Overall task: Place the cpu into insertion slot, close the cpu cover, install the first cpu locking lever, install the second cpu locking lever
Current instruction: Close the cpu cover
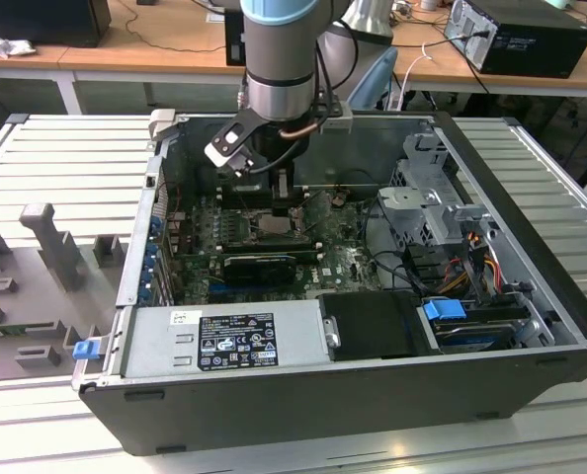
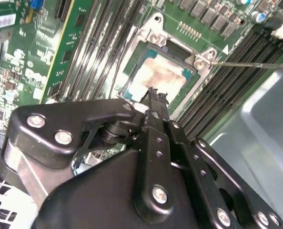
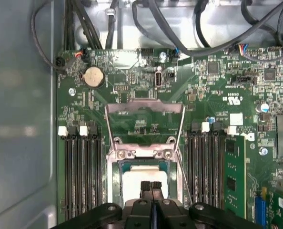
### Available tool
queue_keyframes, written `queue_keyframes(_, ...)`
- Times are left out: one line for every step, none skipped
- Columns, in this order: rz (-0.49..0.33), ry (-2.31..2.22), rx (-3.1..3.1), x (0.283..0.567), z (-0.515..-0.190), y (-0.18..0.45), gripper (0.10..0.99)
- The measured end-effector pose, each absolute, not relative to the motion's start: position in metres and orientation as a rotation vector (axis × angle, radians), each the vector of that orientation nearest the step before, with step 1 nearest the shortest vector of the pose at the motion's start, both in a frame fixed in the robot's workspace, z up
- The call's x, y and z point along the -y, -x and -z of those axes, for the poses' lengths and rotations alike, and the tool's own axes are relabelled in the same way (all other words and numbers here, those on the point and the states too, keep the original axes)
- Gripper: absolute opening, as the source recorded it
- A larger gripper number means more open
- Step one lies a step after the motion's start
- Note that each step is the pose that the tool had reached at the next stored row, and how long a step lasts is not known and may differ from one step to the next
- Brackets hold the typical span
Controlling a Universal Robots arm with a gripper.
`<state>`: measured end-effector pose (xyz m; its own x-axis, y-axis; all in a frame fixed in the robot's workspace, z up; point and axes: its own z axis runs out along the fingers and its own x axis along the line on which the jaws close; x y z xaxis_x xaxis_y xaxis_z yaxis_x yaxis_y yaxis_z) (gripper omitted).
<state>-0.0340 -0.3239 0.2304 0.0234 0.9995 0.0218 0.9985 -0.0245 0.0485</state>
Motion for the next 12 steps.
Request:
queue_keyframes(-0.077, -2.234, -2.181, 0.324, -0.230, 0.033, 0.106)
queue_keyframes(-0.076, -2.235, -2.182, 0.324, -0.230, 0.031, 0.106)
queue_keyframes(-0.077, -2.237, -2.184, 0.324, -0.230, 0.031, 0.106)
queue_keyframes(-0.078, -2.237, -2.184, 0.324, -0.230, 0.031, 0.106)
queue_keyframes(-0.078, -2.237, -2.184, 0.324, -0.230, 0.031, 0.106)
queue_keyframes(-0.078, -2.237, -2.184, 0.324, -0.231, 0.031, 0.106)
queue_keyframes(-0.078, -2.237, -2.184, 0.324, -0.234, 0.031, 0.106)
queue_keyframes(-0.078, -2.237, -2.184, 0.324, -0.236, 0.031, 0.106)
queue_keyframes(-0.078, -2.237, -2.184, 0.324, -0.238, 0.031, 0.106)
queue_keyframes(-0.078, -2.237, -2.184, 0.324, -0.240, 0.031, 0.106)
queue_keyframes(-0.078, -2.237, -2.184, 0.324, -0.242, 0.031, 0.106)
queue_keyframes(-0.078, -2.237, -2.184, 0.324, -0.244, 0.031, 0.106)
